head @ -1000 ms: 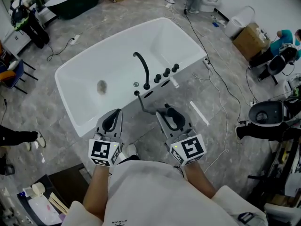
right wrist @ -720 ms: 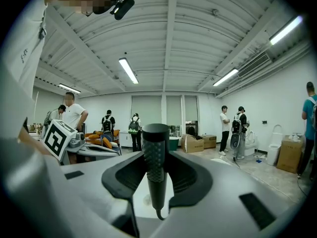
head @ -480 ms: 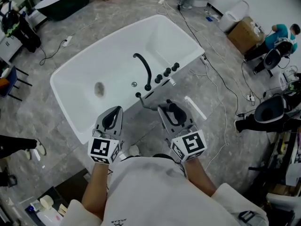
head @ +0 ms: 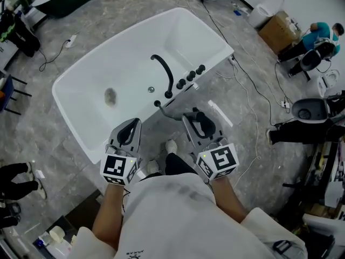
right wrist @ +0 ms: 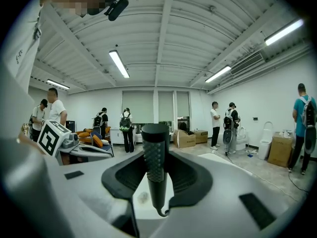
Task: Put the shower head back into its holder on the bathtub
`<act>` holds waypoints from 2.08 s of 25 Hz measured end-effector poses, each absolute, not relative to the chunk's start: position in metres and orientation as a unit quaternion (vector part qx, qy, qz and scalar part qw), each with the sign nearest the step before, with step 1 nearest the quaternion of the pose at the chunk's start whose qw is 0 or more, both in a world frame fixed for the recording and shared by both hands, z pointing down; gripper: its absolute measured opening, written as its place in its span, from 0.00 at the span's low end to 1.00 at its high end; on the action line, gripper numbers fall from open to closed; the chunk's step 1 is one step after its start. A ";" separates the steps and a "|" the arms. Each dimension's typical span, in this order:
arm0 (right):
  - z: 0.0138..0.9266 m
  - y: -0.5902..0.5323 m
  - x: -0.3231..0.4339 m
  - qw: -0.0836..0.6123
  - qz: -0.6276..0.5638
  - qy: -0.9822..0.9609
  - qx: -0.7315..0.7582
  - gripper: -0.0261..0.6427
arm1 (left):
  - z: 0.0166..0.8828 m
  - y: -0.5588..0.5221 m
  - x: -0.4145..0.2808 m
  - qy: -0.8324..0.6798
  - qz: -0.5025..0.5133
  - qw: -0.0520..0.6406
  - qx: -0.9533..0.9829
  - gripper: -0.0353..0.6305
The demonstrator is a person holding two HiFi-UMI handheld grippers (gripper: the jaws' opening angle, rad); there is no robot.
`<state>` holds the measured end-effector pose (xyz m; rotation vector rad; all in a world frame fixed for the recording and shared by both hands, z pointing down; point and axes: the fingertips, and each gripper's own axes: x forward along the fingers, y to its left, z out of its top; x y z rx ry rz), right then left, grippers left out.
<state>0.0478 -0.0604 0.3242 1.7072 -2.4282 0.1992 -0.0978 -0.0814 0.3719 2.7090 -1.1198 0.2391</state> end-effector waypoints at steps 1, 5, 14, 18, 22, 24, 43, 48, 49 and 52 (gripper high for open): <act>0.325 -0.065 0.048 0.084 0.068 -0.814 0.570 0.26 | 0.373 -0.085 -0.098 -0.380 0.081 0.102 0.916 0.07; 0.329 -0.084 0.047 0.087 0.068 -0.823 0.558 0.26 | 0.379 -0.099 -0.098 -0.391 0.083 0.108 0.910 0.07; 0.343 -0.136 0.054 0.094 0.077 -0.848 0.516 0.26 | 0.386 -0.141 -0.080 -0.416 0.091 0.111 0.898 0.07; 0.353 -0.158 0.056 0.104 0.084 -0.859 0.495 0.26 | 0.389 -0.159 -0.072 -0.427 0.096 0.115 0.892 0.07; 0.365 -0.178 0.057 0.114 0.093 -0.867 0.475 0.26 | 0.398 -0.171 -0.070 -0.441 0.103 0.126 0.883 0.07; 0.373 -0.187 0.057 0.119 0.099 -0.871 0.467 0.26 | 0.402 -0.177 -0.070 -0.447 0.105 0.134 0.878 0.07; 0.467 -0.240 0.057 0.186 0.135 -0.880 0.416 0.26 | 0.482 -0.202 -0.061 -0.467 0.142 0.185 0.853 0.07; 0.495 -0.242 0.056 0.197 0.145 -0.879 0.409 0.26 | 0.501 -0.203 -0.057 -0.469 0.150 0.192 0.849 0.07; 0.500 -0.242 0.055 0.198 0.145 -0.879 0.408 0.26 | 0.504 -0.204 -0.057 -0.469 0.151 0.192 0.849 0.07; 0.514 -0.241 0.055 0.200 0.147 -0.879 0.406 0.26 | 0.515 -0.203 -0.056 -0.467 0.157 0.192 0.849 0.07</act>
